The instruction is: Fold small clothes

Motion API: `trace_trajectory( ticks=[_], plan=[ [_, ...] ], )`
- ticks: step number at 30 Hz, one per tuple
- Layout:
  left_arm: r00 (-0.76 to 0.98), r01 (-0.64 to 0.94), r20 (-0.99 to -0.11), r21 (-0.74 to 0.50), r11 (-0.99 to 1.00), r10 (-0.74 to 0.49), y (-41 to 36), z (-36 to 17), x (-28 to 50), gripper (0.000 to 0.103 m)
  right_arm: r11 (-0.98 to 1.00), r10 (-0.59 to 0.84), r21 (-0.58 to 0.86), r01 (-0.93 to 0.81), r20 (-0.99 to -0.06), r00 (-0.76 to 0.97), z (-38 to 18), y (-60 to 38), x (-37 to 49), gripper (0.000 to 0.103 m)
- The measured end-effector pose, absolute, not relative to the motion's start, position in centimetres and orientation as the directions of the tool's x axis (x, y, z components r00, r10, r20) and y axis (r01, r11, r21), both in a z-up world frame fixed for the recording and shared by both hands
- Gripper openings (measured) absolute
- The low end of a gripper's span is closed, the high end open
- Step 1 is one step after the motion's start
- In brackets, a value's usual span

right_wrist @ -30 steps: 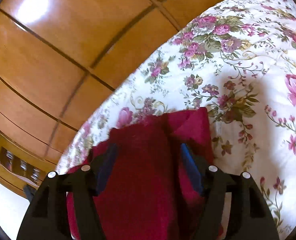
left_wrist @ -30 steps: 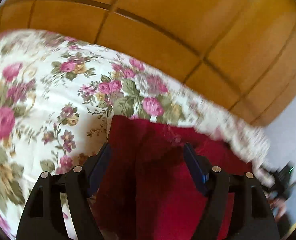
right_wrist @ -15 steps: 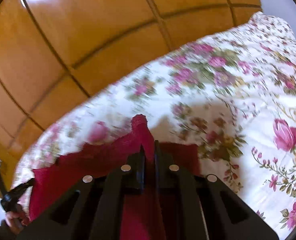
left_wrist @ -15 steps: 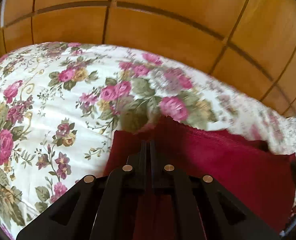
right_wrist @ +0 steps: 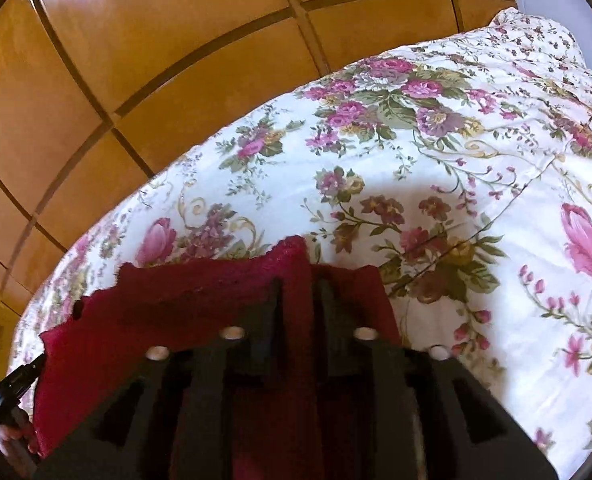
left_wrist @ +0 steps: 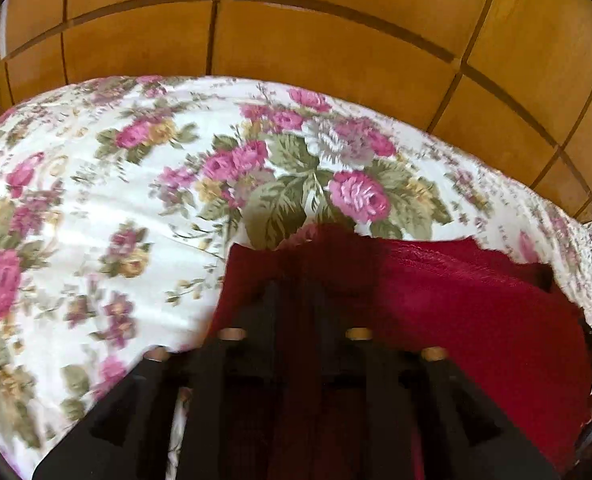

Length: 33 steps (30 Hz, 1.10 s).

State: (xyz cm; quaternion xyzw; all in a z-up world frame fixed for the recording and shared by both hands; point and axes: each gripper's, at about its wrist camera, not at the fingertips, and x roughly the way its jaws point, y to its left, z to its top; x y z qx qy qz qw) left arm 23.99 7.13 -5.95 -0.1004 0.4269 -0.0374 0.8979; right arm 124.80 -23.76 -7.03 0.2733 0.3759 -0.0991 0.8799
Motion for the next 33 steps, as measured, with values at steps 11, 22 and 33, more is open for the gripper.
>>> trace_trajectory(
  ticks=[11, 22, 33],
  plan=[
    [0.669, 0.175, -0.697, -0.193, 0.965, -0.261, 0.1, -1.4, 21.3, 0.048, 0.962, 0.056, 0.221, 0.161, -0.737, 0.674, -1.9, -15.9, 125.7, 0.025],
    [0.59, 0.178, -0.778, -0.134, 0.975, -0.215, -0.4, -8.8, 27.2, 0.053, 0.963, -0.016, 0.158, 0.218, -0.775, 0.632, -7.9, -16.8, 130.7, 0.006],
    [0.648, 0.173, -0.696, -0.261, 0.95, -0.309, 1.0, -5.2, 20.7, 0.081, 0.913, 0.053, 0.349, 0.211, -0.614, 0.787, -2.9, -17.5, 124.9, 0.054]
  ],
)
